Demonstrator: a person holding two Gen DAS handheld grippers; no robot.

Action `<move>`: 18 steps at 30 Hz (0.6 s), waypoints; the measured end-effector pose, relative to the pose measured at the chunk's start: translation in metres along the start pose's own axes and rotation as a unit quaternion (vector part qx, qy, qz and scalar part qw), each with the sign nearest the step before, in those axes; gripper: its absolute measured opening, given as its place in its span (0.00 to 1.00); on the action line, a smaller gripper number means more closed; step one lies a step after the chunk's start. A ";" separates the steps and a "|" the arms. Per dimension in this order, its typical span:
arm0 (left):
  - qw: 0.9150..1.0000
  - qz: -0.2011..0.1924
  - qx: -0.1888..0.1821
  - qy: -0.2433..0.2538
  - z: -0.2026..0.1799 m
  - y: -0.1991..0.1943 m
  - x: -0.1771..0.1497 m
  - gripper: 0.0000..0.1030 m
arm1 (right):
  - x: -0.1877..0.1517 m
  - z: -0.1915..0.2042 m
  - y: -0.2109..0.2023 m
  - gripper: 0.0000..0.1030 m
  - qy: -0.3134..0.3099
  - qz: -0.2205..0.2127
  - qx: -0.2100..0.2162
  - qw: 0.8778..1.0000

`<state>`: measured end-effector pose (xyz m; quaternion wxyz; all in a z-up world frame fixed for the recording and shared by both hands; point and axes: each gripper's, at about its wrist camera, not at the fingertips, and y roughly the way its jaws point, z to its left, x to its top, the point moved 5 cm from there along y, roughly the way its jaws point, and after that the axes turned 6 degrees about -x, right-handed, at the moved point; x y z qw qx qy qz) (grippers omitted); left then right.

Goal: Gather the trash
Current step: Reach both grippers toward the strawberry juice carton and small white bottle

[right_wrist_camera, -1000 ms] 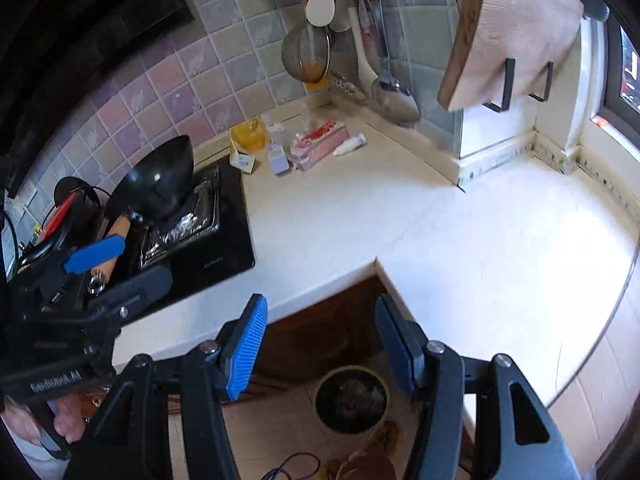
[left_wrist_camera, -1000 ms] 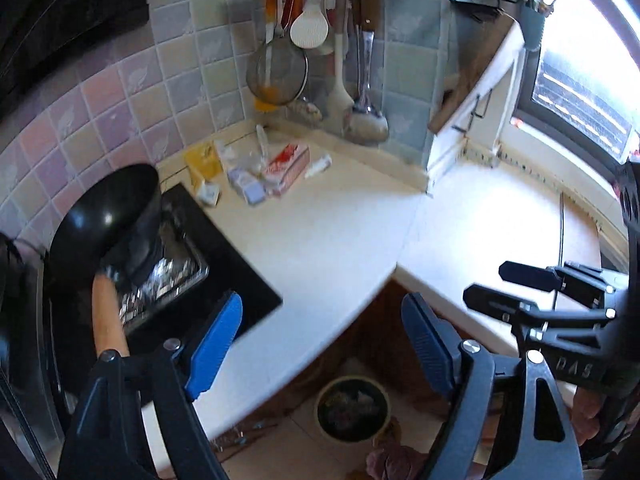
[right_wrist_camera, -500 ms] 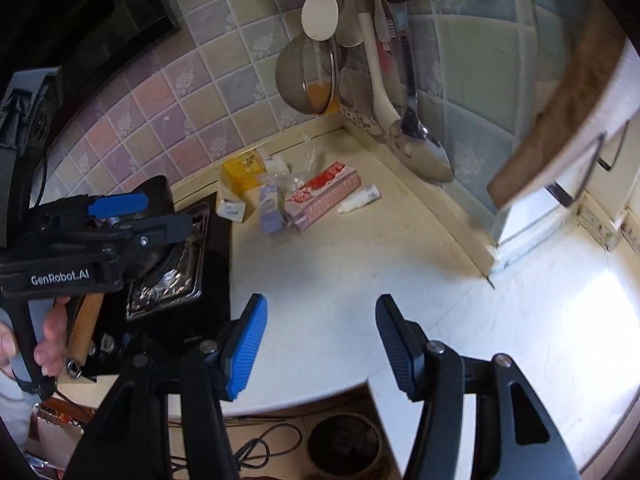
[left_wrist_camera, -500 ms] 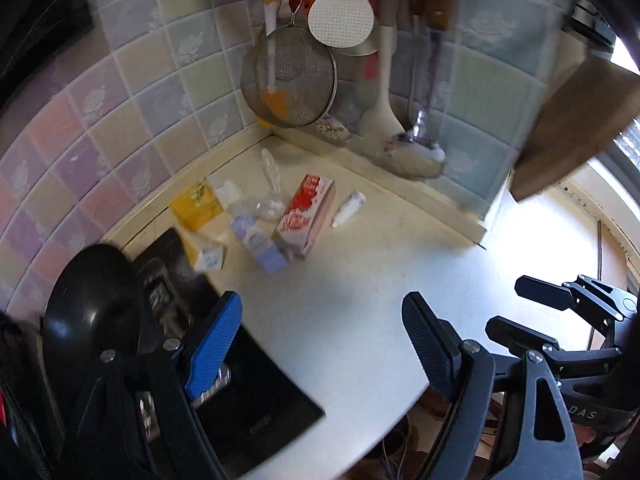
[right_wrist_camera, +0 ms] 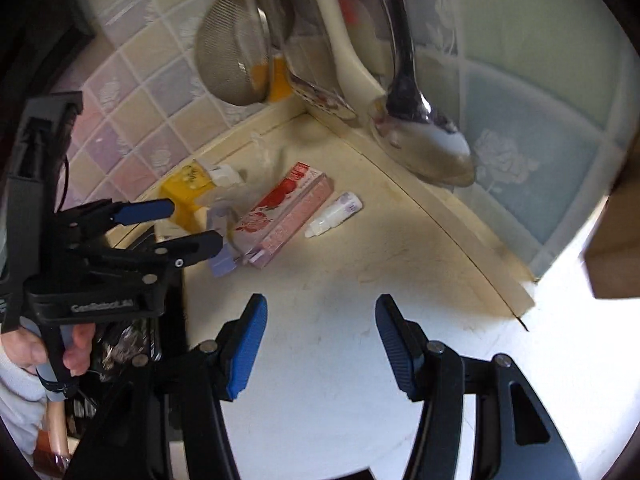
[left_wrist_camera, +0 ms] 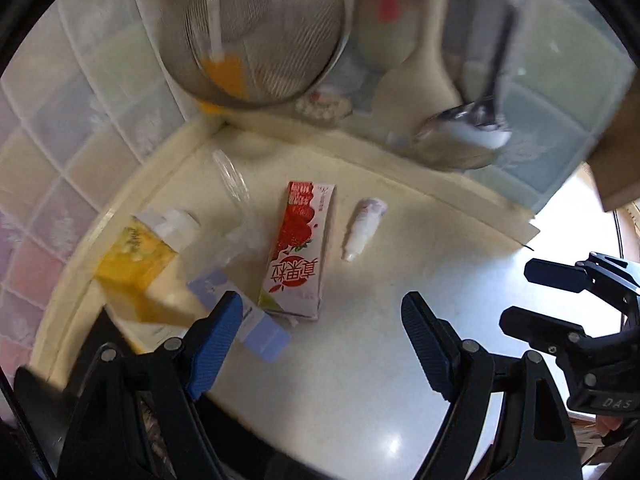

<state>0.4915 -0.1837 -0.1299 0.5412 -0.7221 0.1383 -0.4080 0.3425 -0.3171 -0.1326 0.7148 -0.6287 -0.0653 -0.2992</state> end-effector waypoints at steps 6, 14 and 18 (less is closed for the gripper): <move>0.998 0.029 -0.032 -0.036 0.027 0.051 0.007 0.71 | 0.009 -0.003 0.038 0.55 0.031 0.017 -0.005 0.999; 0.998 0.047 -0.034 -0.038 0.037 0.088 0.012 0.71 | 0.020 -0.004 0.069 0.55 0.049 0.028 -0.003 0.998; 0.997 0.061 -0.034 -0.038 0.038 0.103 0.014 0.71 | 0.025 -0.007 0.078 0.55 0.064 0.032 0.003 0.997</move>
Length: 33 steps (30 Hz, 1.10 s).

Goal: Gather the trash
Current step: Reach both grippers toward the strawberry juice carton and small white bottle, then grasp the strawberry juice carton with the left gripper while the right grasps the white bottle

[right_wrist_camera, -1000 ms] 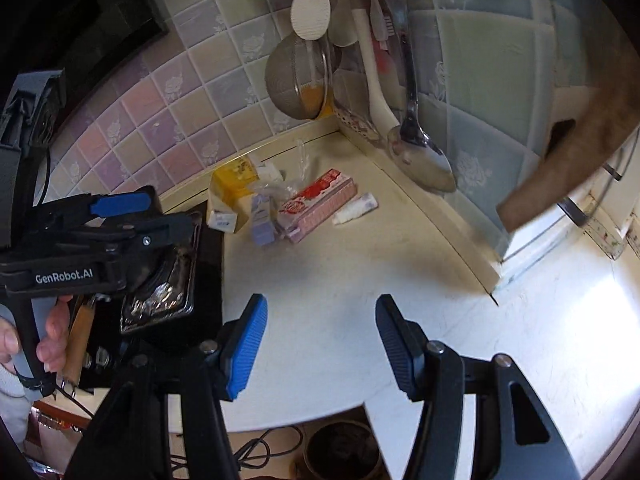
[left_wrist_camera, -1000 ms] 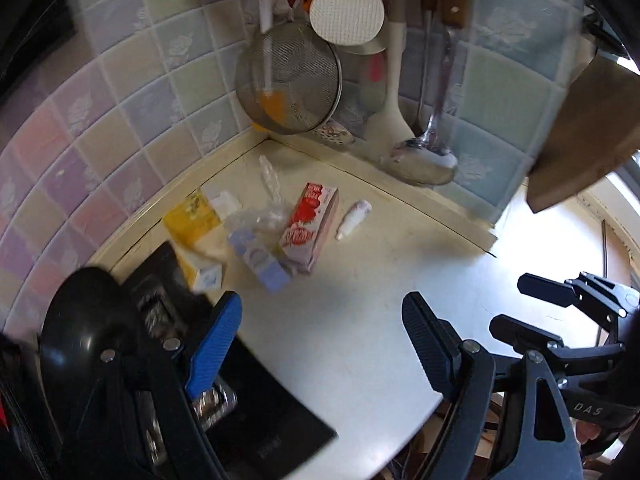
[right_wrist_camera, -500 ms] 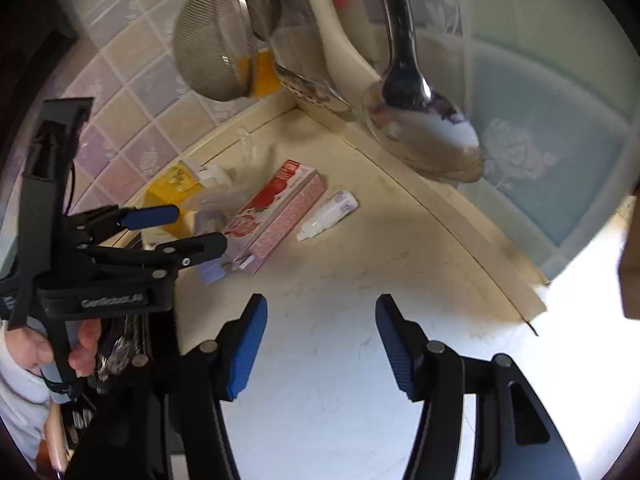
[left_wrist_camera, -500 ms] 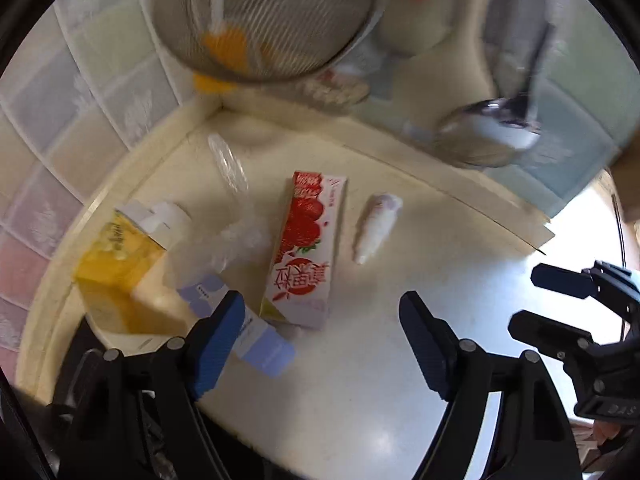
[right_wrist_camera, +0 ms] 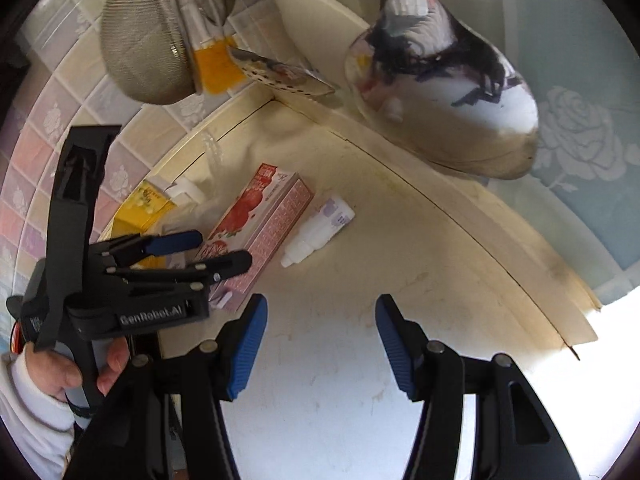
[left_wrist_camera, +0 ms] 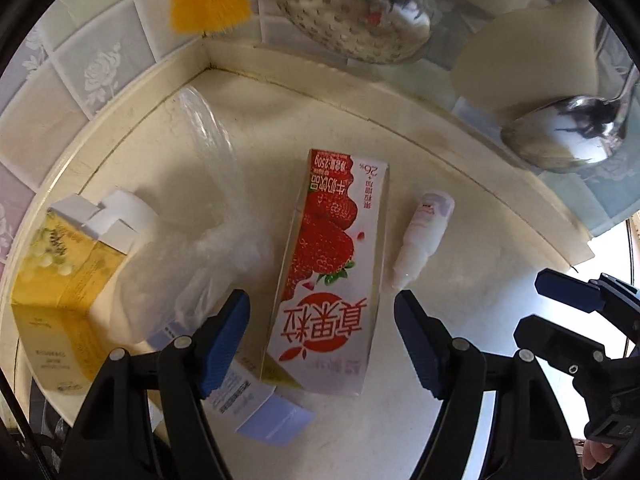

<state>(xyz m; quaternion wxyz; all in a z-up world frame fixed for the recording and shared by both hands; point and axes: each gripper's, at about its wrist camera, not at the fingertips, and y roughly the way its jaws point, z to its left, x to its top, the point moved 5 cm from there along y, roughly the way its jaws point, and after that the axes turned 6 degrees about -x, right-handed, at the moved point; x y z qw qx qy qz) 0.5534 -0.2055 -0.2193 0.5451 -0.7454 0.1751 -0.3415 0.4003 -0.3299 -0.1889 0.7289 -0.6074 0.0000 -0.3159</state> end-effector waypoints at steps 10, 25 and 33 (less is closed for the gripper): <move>0.999 0.013 0.031 0.002 -0.002 0.012 -0.003 0.52 | 0.016 -0.002 0.023 0.55 0.030 0.000 -0.007 1.000; 0.998 0.002 0.025 -0.050 0.000 -0.003 -0.023 0.52 | 0.039 0.020 0.072 0.48 0.029 -0.007 -0.087 0.996; 0.997 -0.001 0.015 -0.070 0.000 -0.008 -0.027 0.51 | 0.043 0.029 0.074 0.24 -0.006 0.006 -0.118 0.993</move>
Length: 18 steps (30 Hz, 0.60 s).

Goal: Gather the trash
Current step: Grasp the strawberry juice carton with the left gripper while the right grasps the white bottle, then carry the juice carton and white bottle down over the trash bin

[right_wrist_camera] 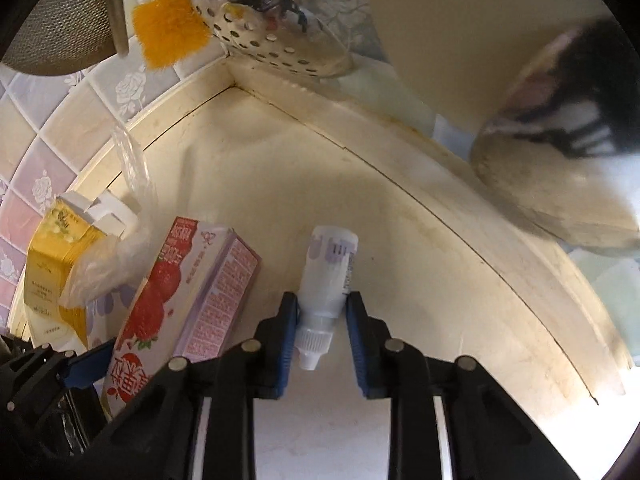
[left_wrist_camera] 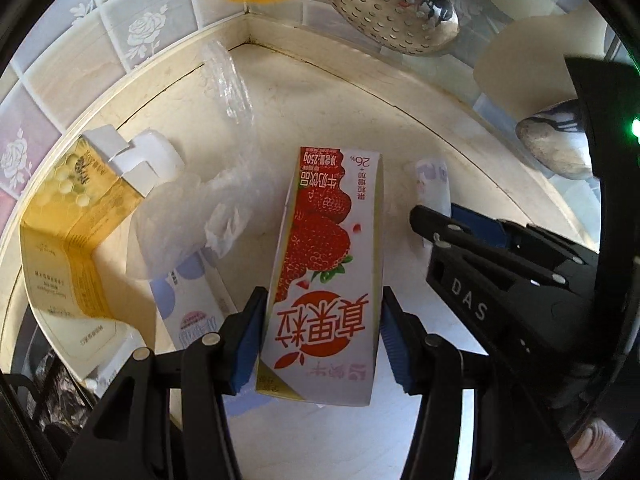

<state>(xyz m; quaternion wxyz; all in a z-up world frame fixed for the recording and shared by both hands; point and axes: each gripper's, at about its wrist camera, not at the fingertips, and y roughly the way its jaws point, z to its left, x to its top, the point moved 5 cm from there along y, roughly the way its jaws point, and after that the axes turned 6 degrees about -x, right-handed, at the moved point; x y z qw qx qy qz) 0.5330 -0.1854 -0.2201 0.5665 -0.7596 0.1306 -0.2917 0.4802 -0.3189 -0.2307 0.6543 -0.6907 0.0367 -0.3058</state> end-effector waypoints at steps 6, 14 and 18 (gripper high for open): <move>1.000 0.003 0.008 -0.001 -0.008 -0.012 -0.011 0.50 | -0.016 -0.015 -0.020 0.24 -0.011 -0.002 0.012 1.000; 1.000 -0.011 0.024 -0.010 -0.037 -0.048 -0.039 0.49 | -0.053 -0.042 -0.067 0.24 -0.040 -0.011 0.041 0.998; 0.999 -0.017 0.030 -0.025 -0.058 -0.059 -0.066 0.49 | -0.076 -0.052 -0.085 0.24 -0.063 -0.008 0.060 0.996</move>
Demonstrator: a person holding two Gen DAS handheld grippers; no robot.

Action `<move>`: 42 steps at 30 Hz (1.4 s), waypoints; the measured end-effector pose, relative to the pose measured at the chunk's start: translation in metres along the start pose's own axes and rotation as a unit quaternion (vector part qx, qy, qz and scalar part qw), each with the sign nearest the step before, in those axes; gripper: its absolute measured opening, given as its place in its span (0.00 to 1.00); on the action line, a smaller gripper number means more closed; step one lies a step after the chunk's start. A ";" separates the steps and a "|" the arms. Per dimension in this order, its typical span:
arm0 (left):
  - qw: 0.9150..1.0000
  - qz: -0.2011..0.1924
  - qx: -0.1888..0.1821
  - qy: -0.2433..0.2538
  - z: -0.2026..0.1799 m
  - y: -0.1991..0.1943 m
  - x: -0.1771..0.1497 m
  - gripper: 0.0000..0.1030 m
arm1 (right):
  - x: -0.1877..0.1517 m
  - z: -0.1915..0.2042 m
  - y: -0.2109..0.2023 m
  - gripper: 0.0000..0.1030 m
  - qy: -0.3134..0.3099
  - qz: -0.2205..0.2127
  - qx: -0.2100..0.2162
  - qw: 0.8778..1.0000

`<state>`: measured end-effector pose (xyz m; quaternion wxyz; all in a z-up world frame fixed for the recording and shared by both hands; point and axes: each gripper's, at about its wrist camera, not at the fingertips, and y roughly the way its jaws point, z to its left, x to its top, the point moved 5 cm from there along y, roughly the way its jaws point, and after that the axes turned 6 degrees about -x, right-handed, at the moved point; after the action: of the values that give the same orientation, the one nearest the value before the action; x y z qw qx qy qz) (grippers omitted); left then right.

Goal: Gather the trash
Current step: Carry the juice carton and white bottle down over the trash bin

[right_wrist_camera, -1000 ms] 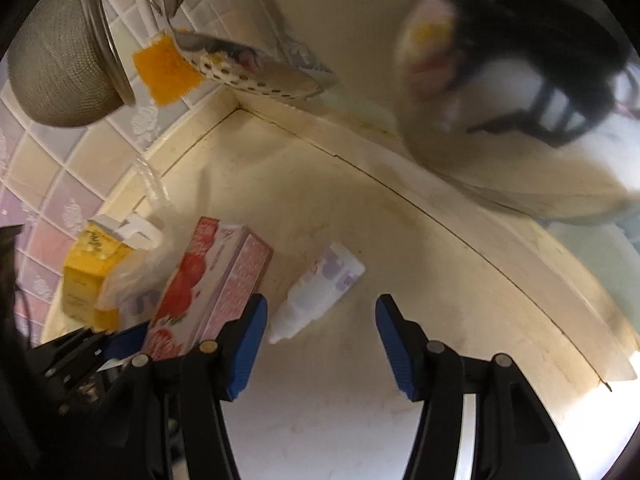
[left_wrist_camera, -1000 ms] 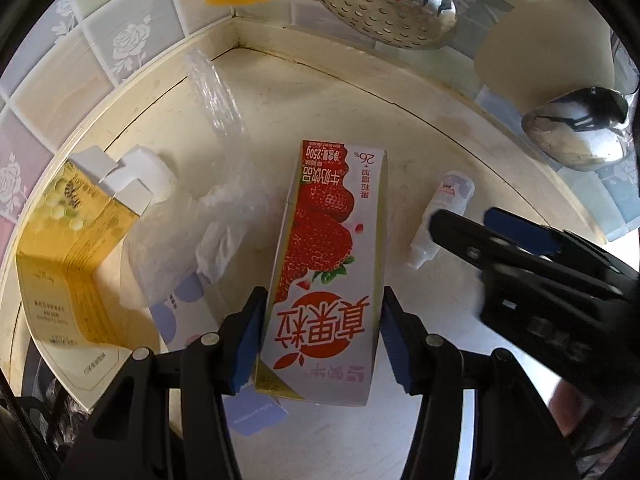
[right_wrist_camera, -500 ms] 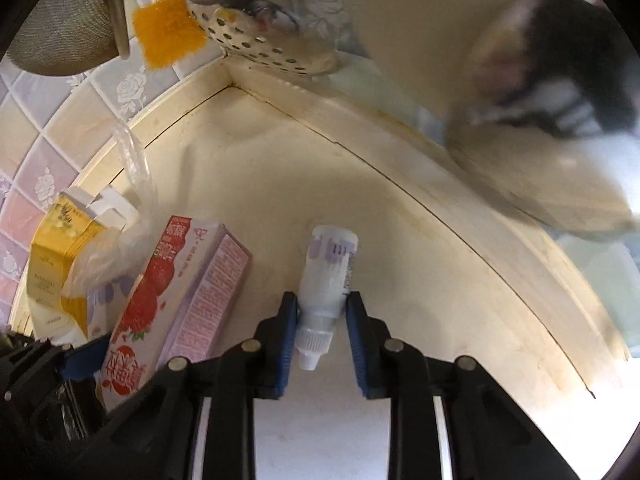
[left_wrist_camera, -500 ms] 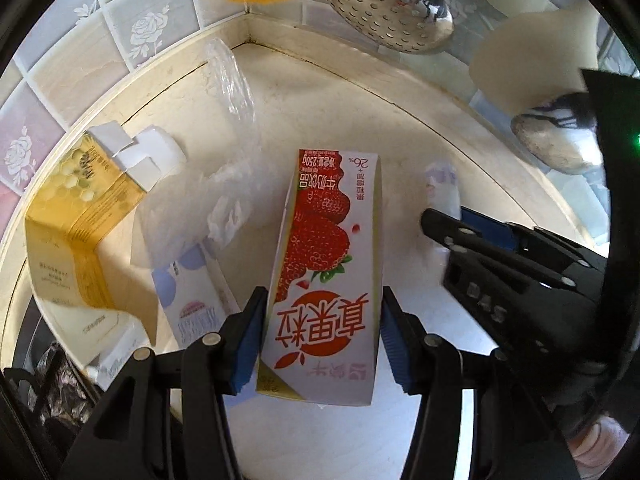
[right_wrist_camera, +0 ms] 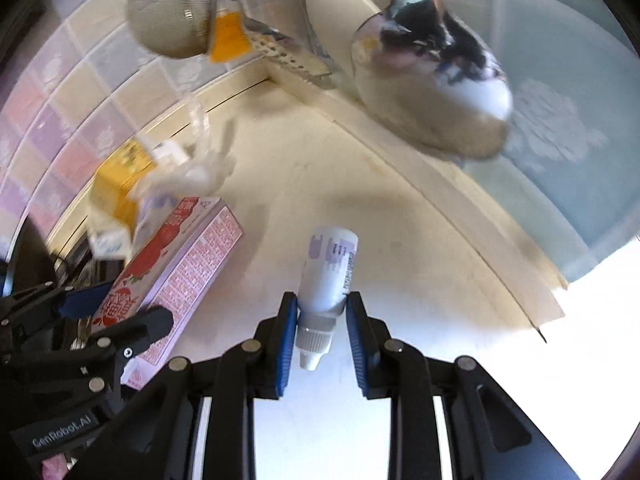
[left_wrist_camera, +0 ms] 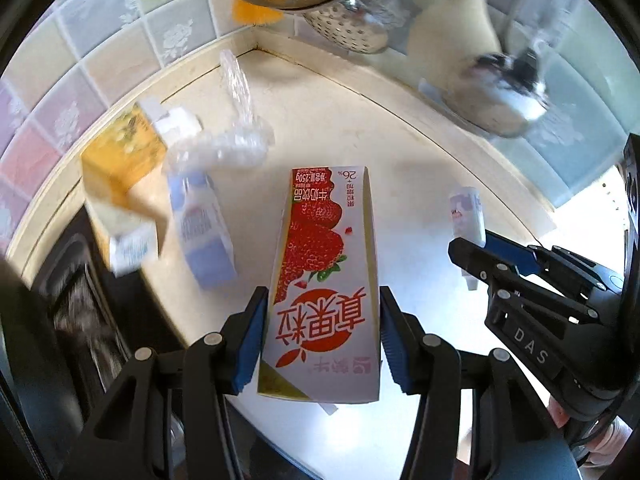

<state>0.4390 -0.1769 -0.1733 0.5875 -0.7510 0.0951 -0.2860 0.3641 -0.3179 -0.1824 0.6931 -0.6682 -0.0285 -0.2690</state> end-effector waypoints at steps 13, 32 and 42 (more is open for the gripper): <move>0.999 -0.005 -0.032 -0.026 -0.062 -0.058 -0.119 0.49 | -0.091 -0.005 -0.055 0.24 -0.039 0.030 0.070 0.996; 0.985 0.088 -0.144 -0.038 -0.100 -0.076 -0.343 0.49 | -0.319 -0.015 -0.075 0.24 -0.010 0.130 0.058 0.990; 0.973 0.159 -0.153 -0.070 -0.091 0.040 -0.406 0.50 | -0.403 -0.025 0.013 0.24 0.001 0.234 0.041 0.971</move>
<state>0.0647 -0.0695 -0.3263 0.5089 -0.8254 0.2143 -0.1176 0.0175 -0.2074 -0.3571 0.7633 -0.6274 0.1181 -0.0986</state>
